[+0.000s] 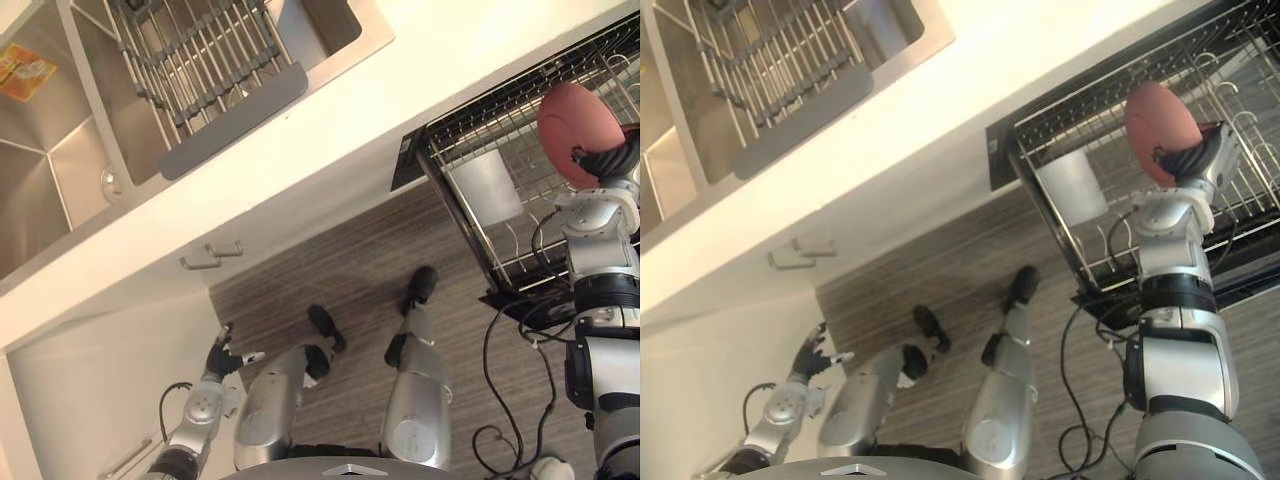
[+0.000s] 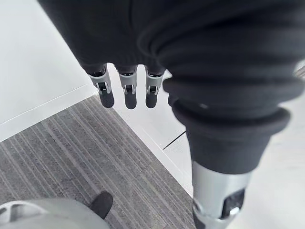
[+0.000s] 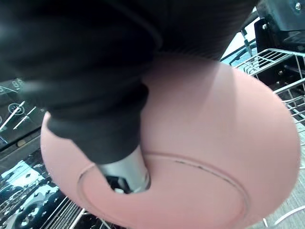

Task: Walk over to the sink, pick up the cup, carry it to the dishwasher, place the cup inside the dishwasher, then close the dishwasher door

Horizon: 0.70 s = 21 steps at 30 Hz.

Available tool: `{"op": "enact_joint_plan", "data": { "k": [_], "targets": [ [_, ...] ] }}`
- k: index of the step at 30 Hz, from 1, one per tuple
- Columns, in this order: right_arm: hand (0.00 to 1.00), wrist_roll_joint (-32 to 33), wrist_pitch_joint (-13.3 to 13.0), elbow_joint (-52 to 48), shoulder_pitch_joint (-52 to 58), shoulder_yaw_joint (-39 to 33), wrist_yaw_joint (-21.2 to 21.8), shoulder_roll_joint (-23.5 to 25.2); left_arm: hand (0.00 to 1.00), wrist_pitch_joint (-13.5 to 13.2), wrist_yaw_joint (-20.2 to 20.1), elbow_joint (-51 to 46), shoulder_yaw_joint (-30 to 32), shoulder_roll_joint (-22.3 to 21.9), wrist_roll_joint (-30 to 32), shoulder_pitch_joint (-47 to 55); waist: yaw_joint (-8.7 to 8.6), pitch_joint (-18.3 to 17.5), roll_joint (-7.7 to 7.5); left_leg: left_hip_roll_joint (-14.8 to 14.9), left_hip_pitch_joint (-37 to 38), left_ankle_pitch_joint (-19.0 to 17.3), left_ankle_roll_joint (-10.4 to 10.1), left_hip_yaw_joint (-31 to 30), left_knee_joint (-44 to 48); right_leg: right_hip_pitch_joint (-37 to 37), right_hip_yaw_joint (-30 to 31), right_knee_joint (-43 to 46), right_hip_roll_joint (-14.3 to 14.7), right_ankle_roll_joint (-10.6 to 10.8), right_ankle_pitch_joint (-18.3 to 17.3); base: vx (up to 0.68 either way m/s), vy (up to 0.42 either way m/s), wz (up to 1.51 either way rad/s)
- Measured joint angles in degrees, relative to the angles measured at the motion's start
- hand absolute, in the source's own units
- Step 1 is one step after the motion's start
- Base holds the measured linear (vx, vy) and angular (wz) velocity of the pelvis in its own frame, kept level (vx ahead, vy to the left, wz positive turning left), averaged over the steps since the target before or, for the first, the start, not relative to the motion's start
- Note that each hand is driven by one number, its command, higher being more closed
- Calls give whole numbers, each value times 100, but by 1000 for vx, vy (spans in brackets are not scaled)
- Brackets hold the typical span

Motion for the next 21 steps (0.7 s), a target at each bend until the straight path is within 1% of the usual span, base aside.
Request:
{"op": "enact_joint_plan", "data": {
  "k": [2,3,7,8,9,10,11,13,14,16,17,18,19,21],
  "targets": [
    [100,58,-20,0,81,-8,173,0,0,0,33,1,0,0,3,0,-8,0,0,1,71,-1,-1,-2,-18,79,-10,-20,2,5,-3,0,0,0],
    [100,74,-33,0,155,-9,184,-1,0,0,45,2,5,1,4,7,-4,0,0,0,120,1,-5,-3,-42,118,-14,-24,6,12,-9,3,1,-3],
    [100,94,-235,-2,409,-64,95,0,0,-42,61,13,13,0,5,43,-34,0,-1,-11,227,5,-15,-3,-93,211,-19,-25,7,36,-30,0,0,0],
    [100,94,-243,-3,426,-74,94,0,0,-52,62,13,14,0,5,51,-41,0,-1,-10,249,3,-18,-2,-96,231,-20,-25,10,39,-32,0,0,0],
    [0,103,-250,-16,433,-128,113,8,0,-79,64,13,20,0,7,57,-63,-1,-3,-7,288,-1,-22,-3,-95,270,-25,-26,12,48,-39,0,0,0],
    [0,103,-251,-31,437,-147,117,8,0,-100,65,13,23,0,8,57,-72,-1,-4,-7,308,-2,-23,-4,-97,293,-31,-30,12,51,-42,0,0,0],
    [0,190,-252,-139,479,-244,239,11,0,-111,66,10,27,0,10,57,-78,-3,-8,-7,350,-6,-25,-4,-104,329,-29,-29,13,55,-45,0,0,0],
    [0,391,-273,-331,549,-290,645,10,0,-114,66,8,75,0,11,57,-107,-16,-37,-4,375,-8,-26,-5,-105,357,-36,-29,15,57,-46,0,0,0],
    [0,536,-293,-395,622,-276,961,11,0,-113,64,8,132,-5,17,59,-117,-20,-50,8,415,-9,-28,-12,-104,410,-53,-31,22,60,-49,0,0,0],
    [0,793,-311,-414,709,-265,1306,27,0,-111,64,15,182,-4,17,69,-124,-24,-66,32,502,-23,-44,-26,-94,511,-87,-33,38,76,-72,-1,-9,-2],
    [0,1015,-344,-431,755,-268,1483,56,0,-111,65,12,247,-4,19,116,-120,-54,-120,39,531,-28,-52,-18,-102,524,-99,-30,50,64,-95,-4,-19,-4],
    [0,1151,-372,-447,786,-269,1549,71,0,-111,66,11,284,-4,21,134,-120,-65,-147,47,538,-31,-56,-18,-103,536,-107,-30,56,75,-110,2,-26,-5],
    [0,1388,-424,-447,842,-277,1684,121,0,-106,67,28,366,-4,24,164,-127,-97,-228,62,564,-38,-70,-19,-105,563,-119,-31,71,86,-137,0,0,0],
    [0,1628,-495,-488,965,-363,1794,258,0,-105,77,42,419,2,25,252,-145,-172,-386,90,623,-55,-100,-13,-133,615,-121,-31,100,74,-169,17,-18,-5]
  ]
}}
